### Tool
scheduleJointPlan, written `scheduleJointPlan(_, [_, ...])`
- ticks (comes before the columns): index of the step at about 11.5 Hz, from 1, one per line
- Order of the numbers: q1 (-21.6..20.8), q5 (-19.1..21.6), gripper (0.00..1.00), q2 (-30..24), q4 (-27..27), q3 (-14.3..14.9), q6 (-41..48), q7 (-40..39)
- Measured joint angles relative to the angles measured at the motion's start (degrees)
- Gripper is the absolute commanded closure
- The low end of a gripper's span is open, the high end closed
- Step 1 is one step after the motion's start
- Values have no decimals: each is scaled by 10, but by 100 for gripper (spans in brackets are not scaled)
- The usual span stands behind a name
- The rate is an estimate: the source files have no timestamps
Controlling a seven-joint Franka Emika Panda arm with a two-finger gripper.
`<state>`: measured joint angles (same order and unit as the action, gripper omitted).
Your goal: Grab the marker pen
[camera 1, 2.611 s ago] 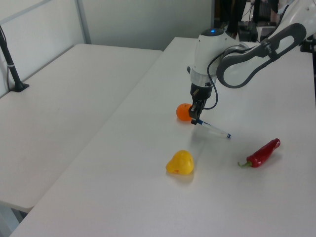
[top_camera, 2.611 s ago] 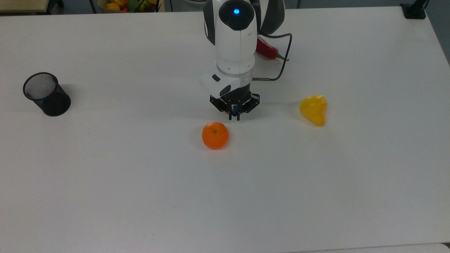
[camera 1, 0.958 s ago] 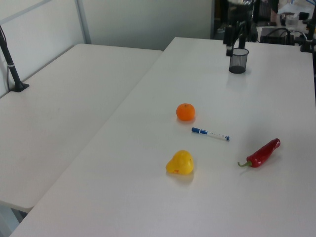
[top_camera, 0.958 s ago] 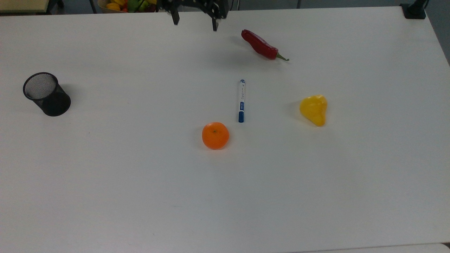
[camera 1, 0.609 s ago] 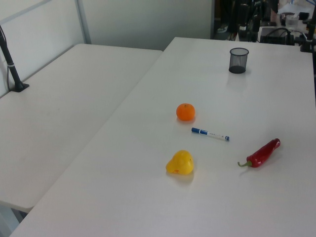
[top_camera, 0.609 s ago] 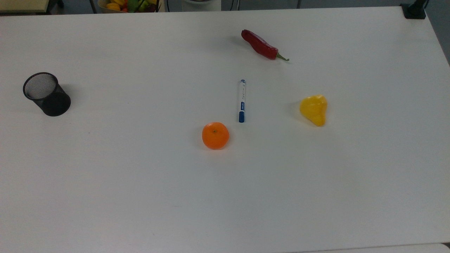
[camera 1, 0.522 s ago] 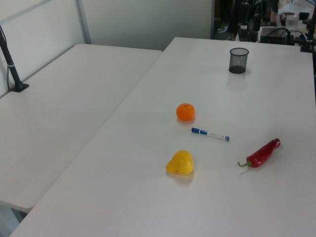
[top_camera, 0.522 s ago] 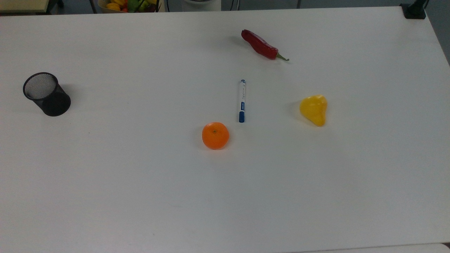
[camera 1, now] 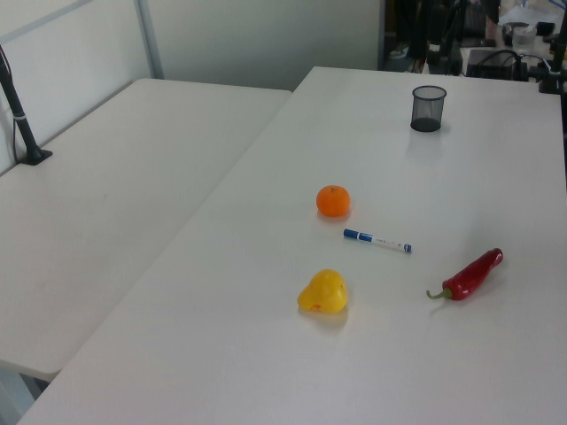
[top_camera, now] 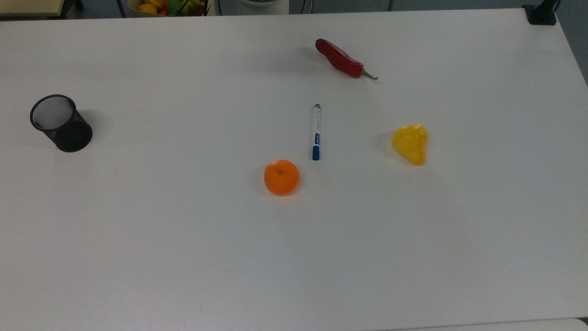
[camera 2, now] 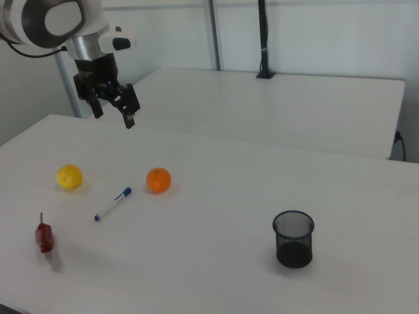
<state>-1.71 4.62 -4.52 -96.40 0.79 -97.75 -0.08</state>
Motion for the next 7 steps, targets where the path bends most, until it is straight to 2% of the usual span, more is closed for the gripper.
scheduleJointPlan(7, [1,-12,0,10,3,18,-31,-33])
